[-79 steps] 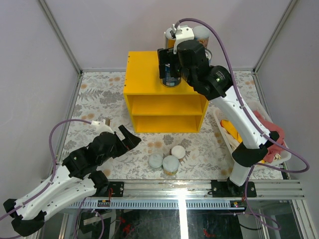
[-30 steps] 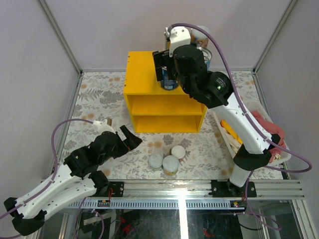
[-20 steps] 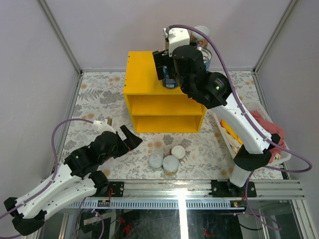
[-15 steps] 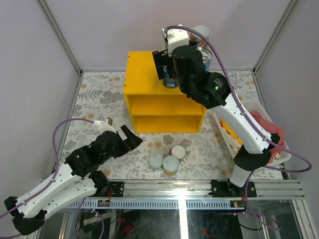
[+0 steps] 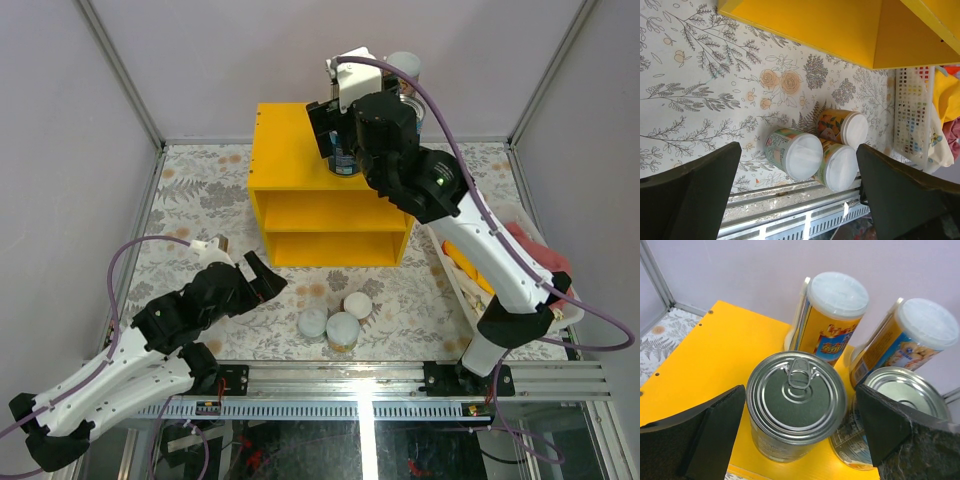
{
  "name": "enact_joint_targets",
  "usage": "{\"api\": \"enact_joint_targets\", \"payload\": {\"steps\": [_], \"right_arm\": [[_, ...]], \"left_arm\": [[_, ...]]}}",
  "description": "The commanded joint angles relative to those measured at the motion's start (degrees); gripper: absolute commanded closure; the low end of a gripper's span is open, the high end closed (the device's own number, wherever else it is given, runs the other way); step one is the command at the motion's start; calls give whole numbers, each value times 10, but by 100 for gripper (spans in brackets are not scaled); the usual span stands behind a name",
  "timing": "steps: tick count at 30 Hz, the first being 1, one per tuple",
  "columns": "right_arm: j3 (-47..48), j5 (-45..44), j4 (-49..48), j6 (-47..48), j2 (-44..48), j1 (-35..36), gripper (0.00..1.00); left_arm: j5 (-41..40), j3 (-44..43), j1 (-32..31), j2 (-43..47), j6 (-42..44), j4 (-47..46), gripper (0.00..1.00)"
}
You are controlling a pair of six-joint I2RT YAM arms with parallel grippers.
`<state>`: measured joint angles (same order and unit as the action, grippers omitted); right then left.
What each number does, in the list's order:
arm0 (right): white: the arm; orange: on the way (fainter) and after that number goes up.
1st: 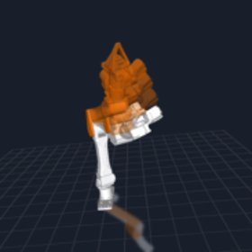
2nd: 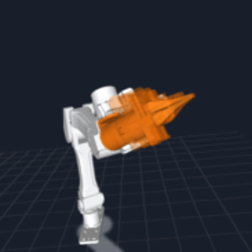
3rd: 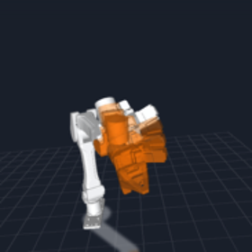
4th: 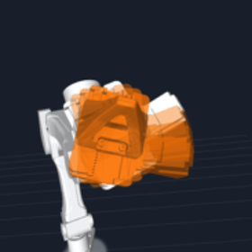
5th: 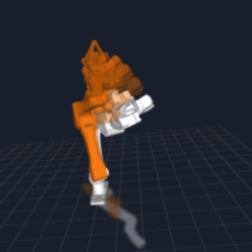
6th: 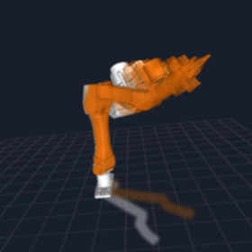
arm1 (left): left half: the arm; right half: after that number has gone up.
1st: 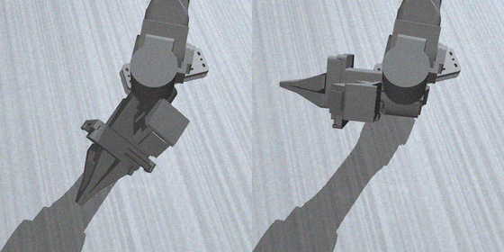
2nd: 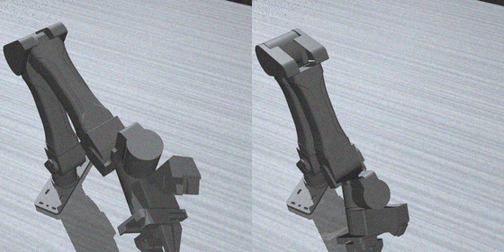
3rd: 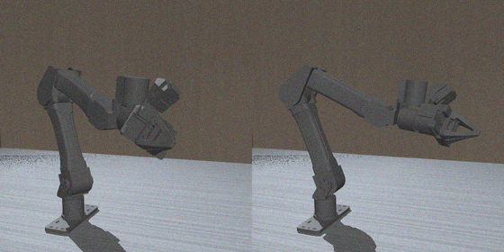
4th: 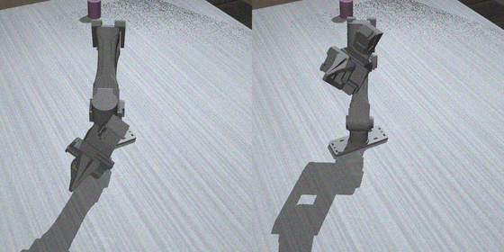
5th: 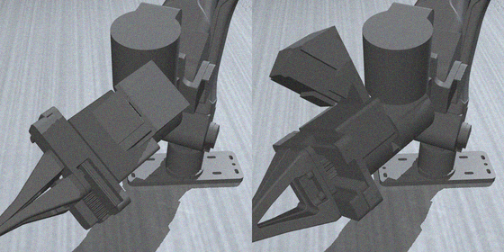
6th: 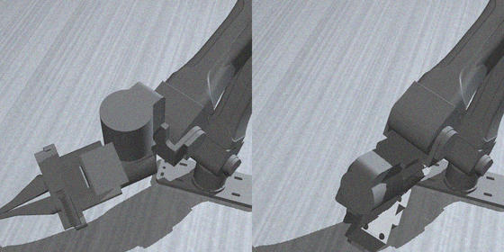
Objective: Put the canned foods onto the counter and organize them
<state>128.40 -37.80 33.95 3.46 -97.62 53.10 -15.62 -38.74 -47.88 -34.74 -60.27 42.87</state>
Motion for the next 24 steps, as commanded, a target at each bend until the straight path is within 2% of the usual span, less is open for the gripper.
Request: {"api": "enact_joint_targets", "payload": {"steps": [1, 8, 14, 24], "right_arm": [[2, 17, -73, 38, 56, 10, 1], [9, 18, -78, 51, 73, 32, 1], [-27, -11, -84, 57, 107, 67, 1], [-150, -95, -99, 46, 185, 146, 1]], "left_arm": [[14, -8, 3, 9, 36, -46, 0], [72, -18, 3, -6, 94, -78, 0], [175, -25, 3, -48, 157, -99, 0], [202, -21, 2, -67, 197, -89, 1]]}}
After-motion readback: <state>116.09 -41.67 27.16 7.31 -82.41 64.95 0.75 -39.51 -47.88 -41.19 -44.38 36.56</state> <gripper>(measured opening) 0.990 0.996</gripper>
